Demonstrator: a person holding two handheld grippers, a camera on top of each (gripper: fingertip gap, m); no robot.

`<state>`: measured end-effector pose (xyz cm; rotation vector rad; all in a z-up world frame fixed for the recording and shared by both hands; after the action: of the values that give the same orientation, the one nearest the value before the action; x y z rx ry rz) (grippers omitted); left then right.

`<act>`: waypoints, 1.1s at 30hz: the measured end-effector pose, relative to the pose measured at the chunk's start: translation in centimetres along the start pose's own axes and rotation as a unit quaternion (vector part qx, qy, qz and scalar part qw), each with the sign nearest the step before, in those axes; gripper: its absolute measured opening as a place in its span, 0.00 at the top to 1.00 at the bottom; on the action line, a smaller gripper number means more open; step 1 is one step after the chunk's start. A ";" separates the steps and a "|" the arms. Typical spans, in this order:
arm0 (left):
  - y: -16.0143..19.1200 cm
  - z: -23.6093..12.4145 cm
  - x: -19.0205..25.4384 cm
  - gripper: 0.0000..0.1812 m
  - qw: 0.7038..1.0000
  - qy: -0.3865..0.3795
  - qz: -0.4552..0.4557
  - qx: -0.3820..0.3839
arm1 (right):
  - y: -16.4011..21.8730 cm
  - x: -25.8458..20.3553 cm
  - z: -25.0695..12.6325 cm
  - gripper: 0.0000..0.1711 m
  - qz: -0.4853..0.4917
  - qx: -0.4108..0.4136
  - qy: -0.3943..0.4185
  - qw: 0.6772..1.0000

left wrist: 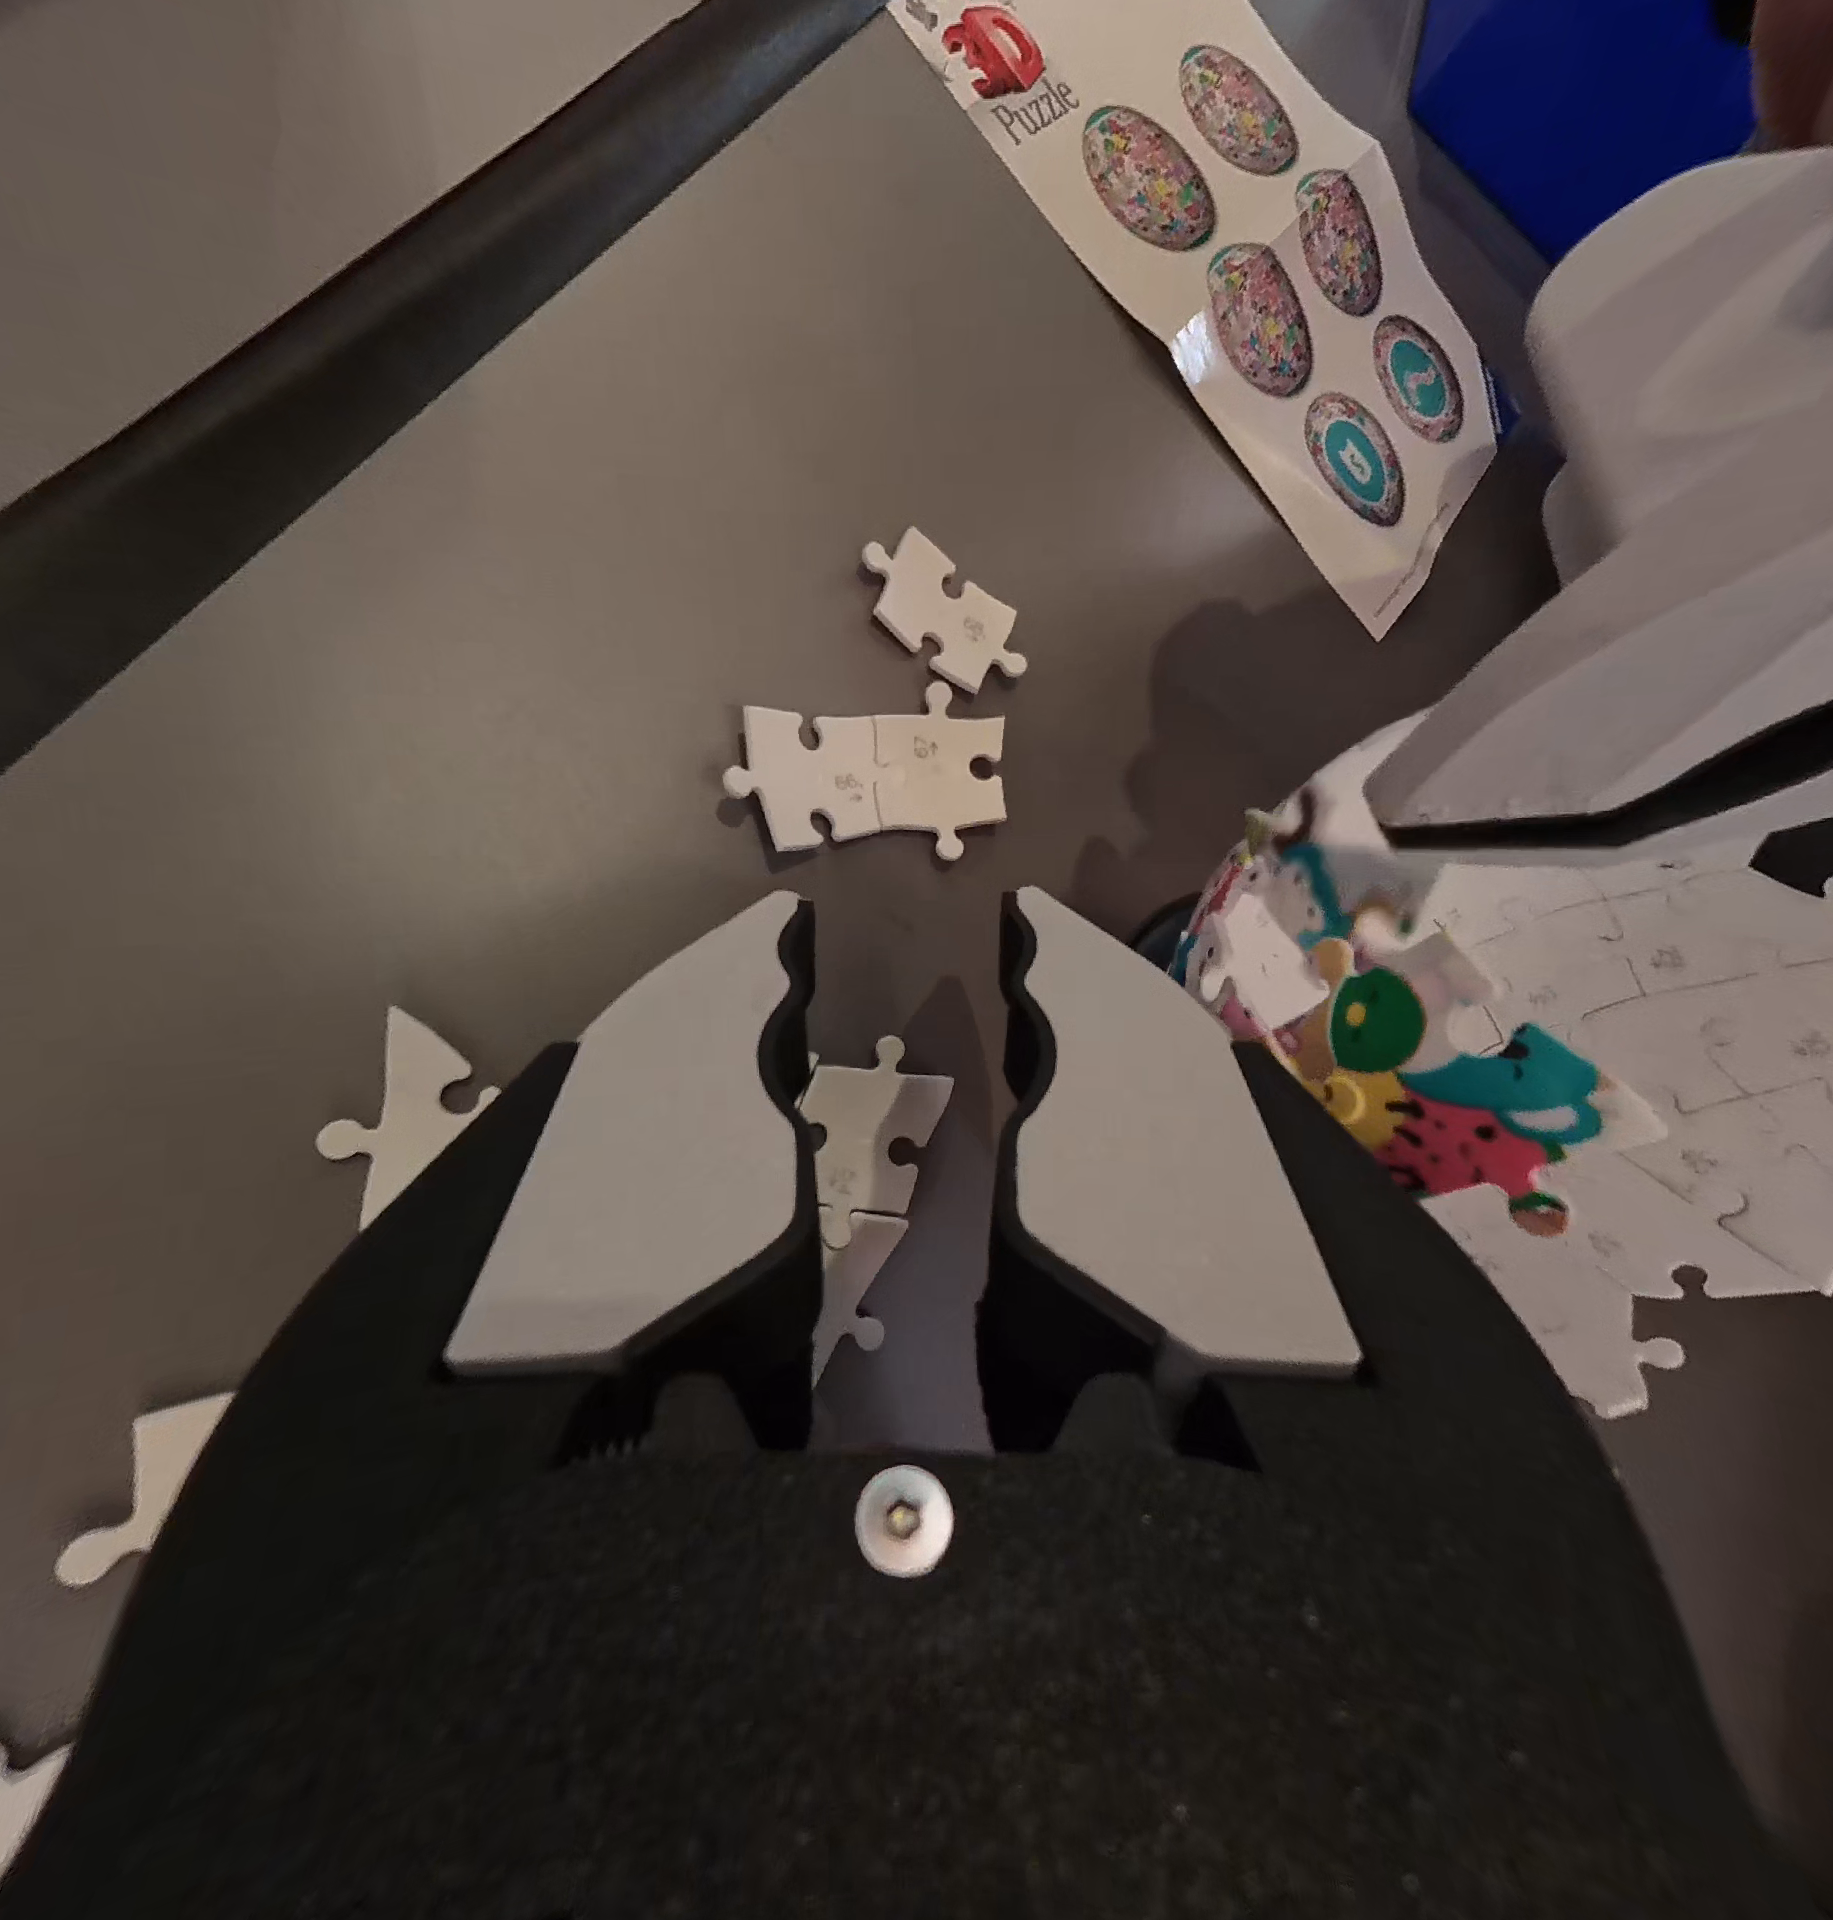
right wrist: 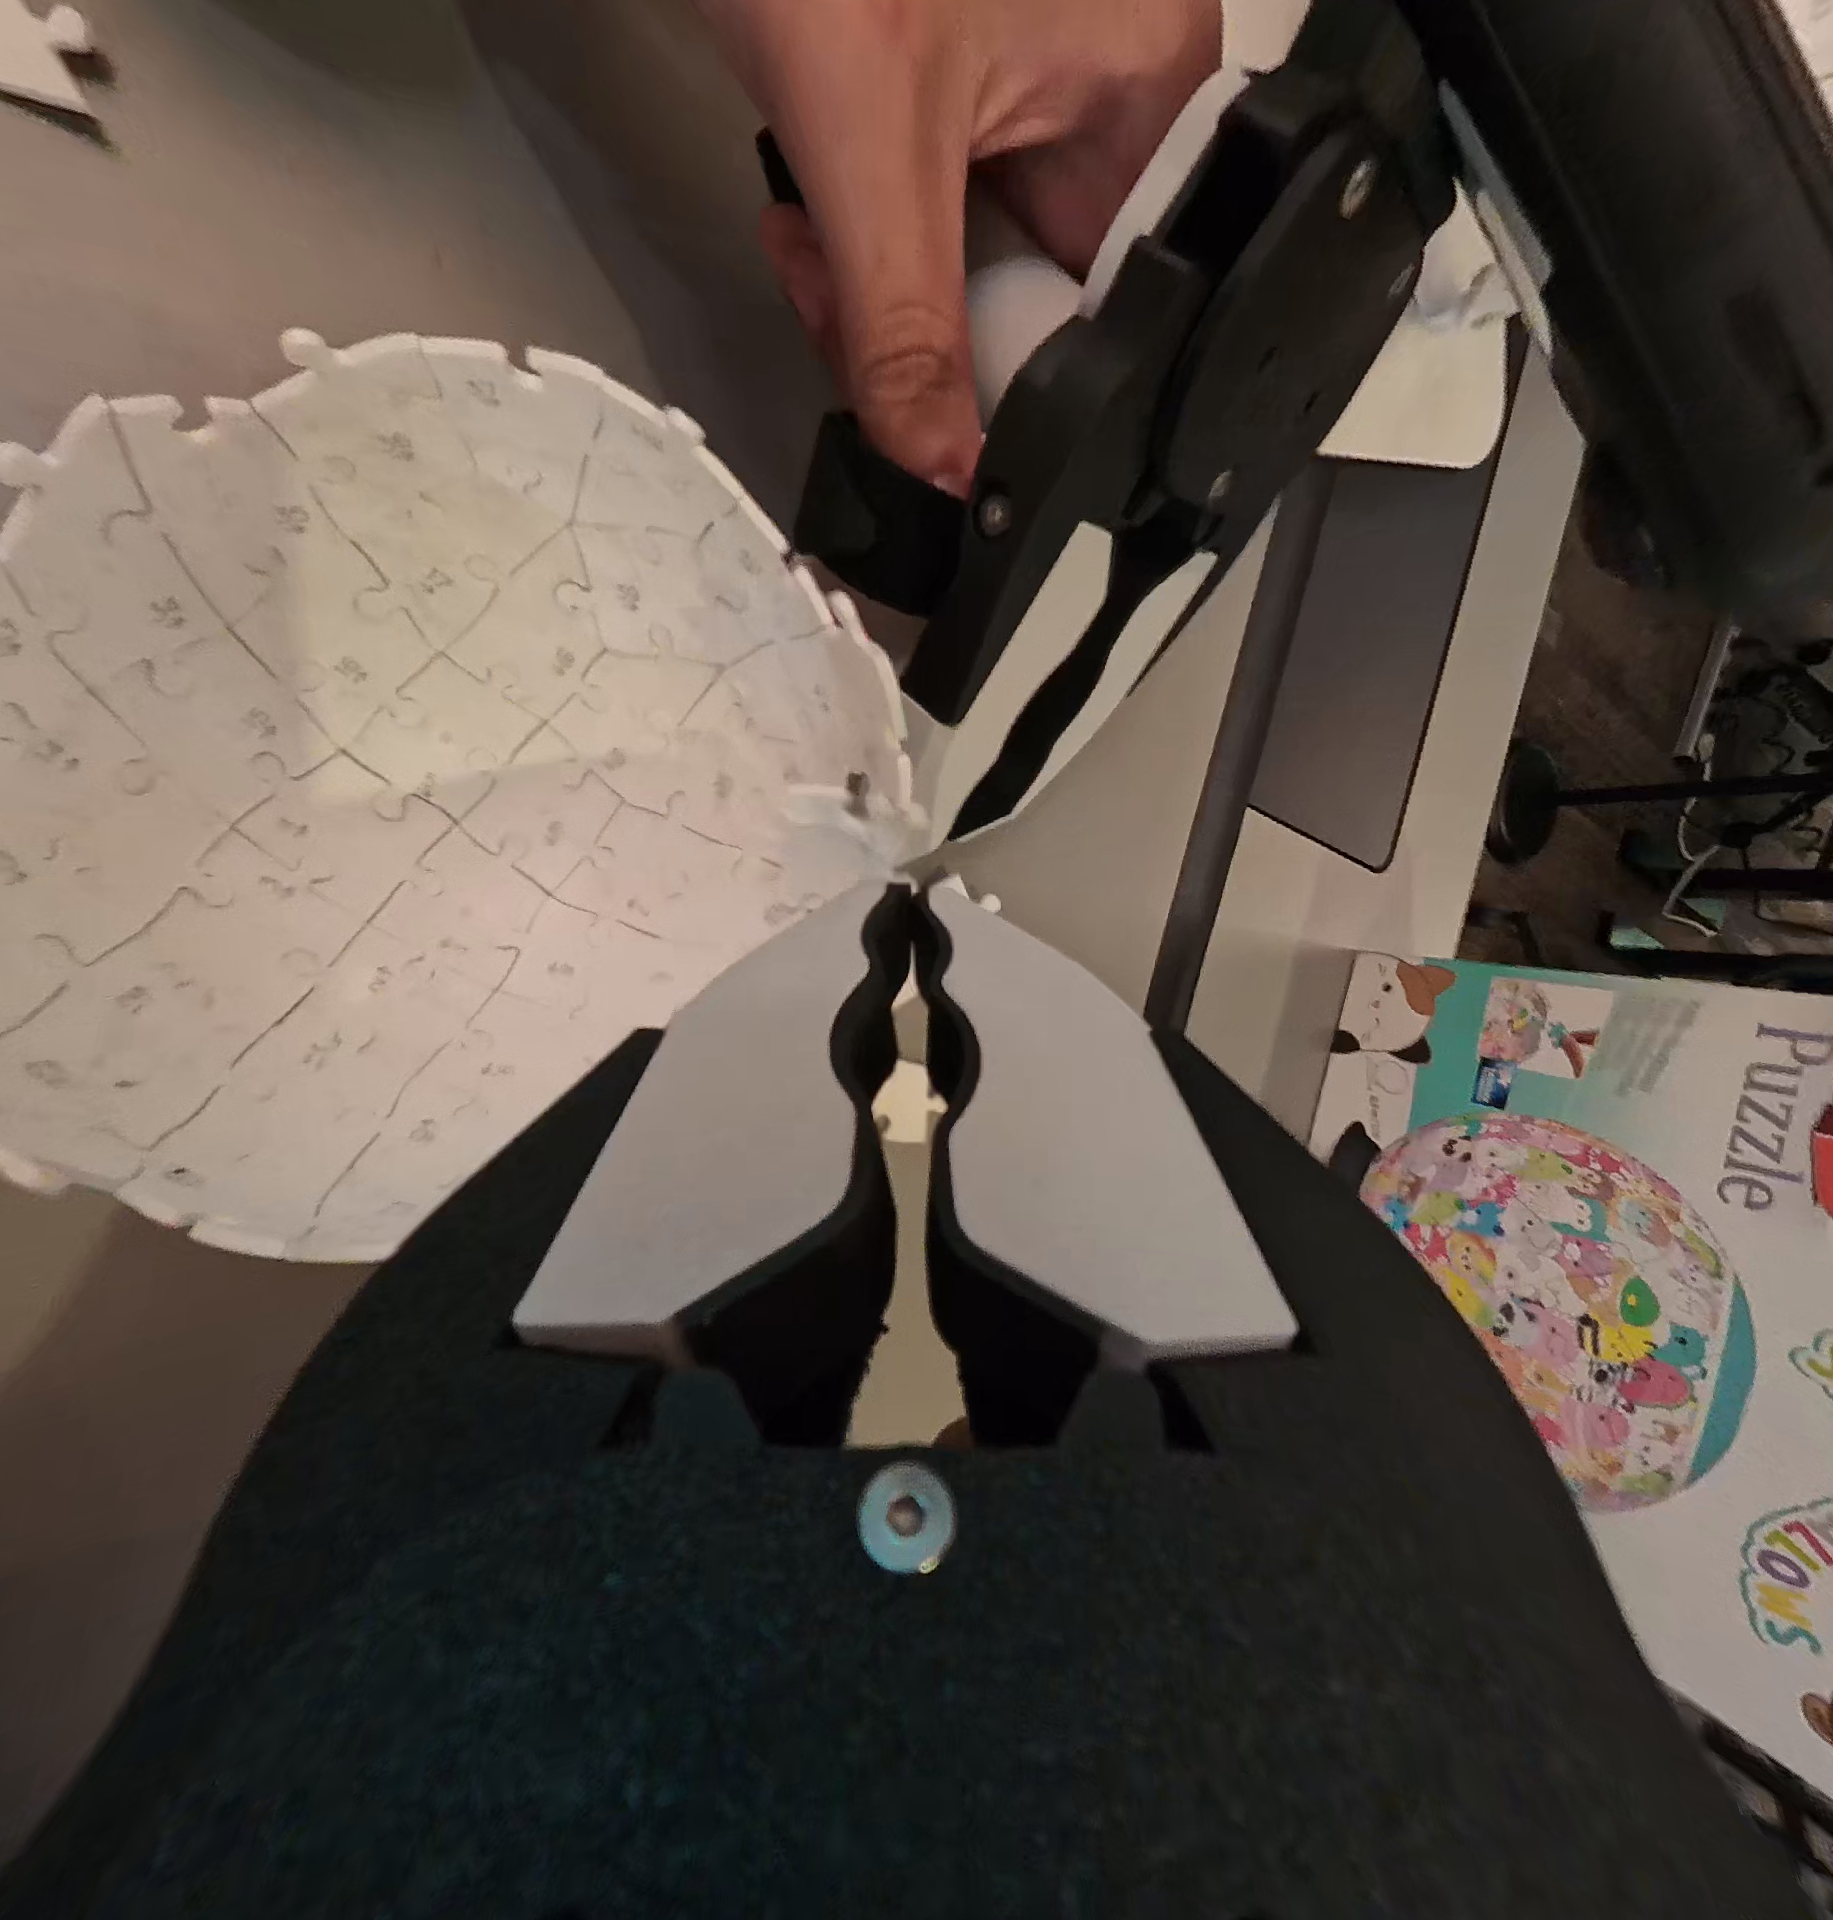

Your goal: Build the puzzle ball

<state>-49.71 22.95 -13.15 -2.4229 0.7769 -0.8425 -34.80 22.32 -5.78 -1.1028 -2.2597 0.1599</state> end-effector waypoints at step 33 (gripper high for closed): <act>0.6 0.3 -0.4 0.82 0.999 0.030 0.027 0.028 | 5.9 4.3 5.4 0.89 0.191 0.282 -0.366 0.866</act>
<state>-49.98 22.83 -13.83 -2.3265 0.8246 -0.9069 -35.94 30.18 -10.24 -1.2585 -2.2885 1.5267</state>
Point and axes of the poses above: each gripper's, where its closed fingertips meet, z out along the fingers, y out of its underside, x = y × z across the jaws, the point moved 10 cm from there along -z, back along the fingers, and after that the axes turned 3 degrees about -x, right-handed, at the moved point
